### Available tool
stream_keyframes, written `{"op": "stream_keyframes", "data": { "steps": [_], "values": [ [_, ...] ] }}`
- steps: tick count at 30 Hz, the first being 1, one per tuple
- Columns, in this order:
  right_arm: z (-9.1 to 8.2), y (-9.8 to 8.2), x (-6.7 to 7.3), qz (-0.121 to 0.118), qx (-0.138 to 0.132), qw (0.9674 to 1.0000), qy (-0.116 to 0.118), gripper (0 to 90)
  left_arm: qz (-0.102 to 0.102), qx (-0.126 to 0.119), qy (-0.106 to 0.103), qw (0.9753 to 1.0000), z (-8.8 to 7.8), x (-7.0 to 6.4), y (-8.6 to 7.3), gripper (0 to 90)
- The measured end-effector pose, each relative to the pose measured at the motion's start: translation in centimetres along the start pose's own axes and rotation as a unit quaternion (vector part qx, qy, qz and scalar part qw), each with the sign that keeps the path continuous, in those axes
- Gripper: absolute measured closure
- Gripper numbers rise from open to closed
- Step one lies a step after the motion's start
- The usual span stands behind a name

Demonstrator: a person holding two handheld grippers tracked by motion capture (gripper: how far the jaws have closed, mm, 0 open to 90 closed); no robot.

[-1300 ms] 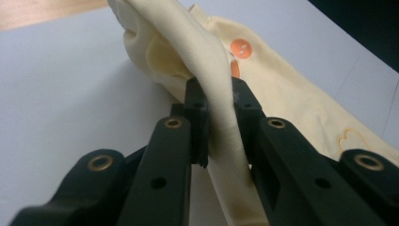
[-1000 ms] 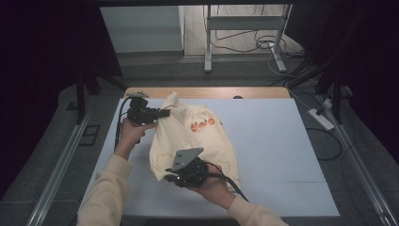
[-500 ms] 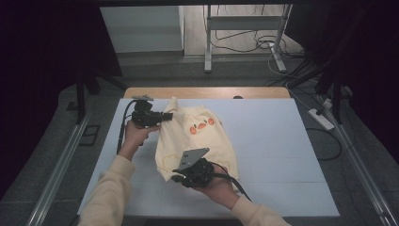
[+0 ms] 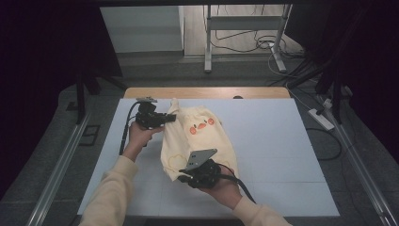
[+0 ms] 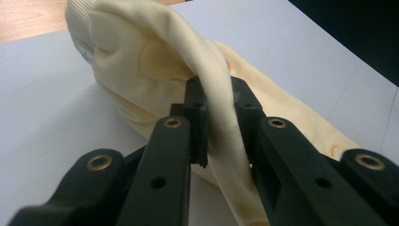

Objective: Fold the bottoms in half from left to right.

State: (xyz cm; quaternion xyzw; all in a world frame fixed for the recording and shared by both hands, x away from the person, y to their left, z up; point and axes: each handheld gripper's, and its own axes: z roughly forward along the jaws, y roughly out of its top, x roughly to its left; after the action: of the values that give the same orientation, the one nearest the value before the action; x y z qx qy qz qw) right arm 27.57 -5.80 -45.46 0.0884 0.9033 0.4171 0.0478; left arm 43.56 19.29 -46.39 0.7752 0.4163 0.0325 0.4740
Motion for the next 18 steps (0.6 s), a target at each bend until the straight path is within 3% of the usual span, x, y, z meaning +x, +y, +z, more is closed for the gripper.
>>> {"op": "stream_keyframes", "data": {
  "steps": [18],
  "values": [
    [-1.2, -1.6, -0.7, 0.018, 0.007, 0.9998, -0.006, 78.1, 0.004, 0.003, -0.004, 1.0, 1.5, -0.8, 0.1, 79.0]
  ]
}}
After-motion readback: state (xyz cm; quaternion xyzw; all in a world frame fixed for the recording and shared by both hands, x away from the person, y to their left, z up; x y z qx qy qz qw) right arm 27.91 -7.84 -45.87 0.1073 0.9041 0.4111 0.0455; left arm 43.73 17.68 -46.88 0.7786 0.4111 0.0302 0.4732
